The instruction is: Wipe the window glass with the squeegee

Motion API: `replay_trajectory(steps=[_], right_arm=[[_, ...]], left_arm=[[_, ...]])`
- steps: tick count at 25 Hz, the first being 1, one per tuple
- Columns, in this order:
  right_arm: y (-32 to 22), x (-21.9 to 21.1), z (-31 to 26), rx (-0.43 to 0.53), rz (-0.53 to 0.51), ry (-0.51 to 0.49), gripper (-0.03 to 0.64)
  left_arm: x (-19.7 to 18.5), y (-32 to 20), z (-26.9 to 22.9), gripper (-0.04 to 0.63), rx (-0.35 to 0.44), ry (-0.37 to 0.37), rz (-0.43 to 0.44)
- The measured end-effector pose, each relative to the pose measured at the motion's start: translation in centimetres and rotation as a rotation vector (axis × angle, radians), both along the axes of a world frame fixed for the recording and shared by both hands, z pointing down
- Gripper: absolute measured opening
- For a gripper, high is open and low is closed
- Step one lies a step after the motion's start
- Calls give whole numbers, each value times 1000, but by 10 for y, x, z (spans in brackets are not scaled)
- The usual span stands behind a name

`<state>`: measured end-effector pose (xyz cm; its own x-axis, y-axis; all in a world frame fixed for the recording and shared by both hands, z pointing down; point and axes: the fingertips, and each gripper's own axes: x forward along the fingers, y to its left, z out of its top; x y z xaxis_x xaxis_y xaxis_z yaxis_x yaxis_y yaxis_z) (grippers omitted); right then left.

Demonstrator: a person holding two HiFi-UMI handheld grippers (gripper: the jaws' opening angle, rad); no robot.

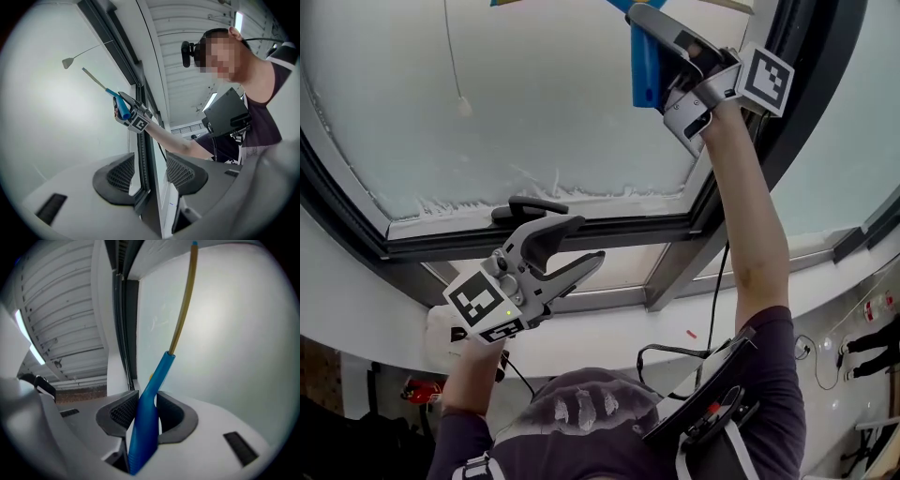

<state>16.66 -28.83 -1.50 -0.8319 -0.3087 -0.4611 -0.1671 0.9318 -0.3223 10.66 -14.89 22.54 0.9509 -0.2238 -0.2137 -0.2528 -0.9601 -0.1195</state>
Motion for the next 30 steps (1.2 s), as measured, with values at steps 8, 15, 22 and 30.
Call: replay_trajectory(steps=[8, 15, 22, 30], right_arm=[[-2, 12, 40, -22, 31, 21, 121], [4, 5, 90, -82, 2, 49, 121], [8, -3, 139, -144, -25, 83, 121], [29, -5, 197, -203, -69, 74, 123]], left_arm=[[-13, 6, 10, 221, -13, -19, 22], [-22, -9, 37, 221, -68, -28, -31], [-14, -13, 56, 221, -115, -54, -42], [-11, -15, 68, 210, -130, -66, -39]])
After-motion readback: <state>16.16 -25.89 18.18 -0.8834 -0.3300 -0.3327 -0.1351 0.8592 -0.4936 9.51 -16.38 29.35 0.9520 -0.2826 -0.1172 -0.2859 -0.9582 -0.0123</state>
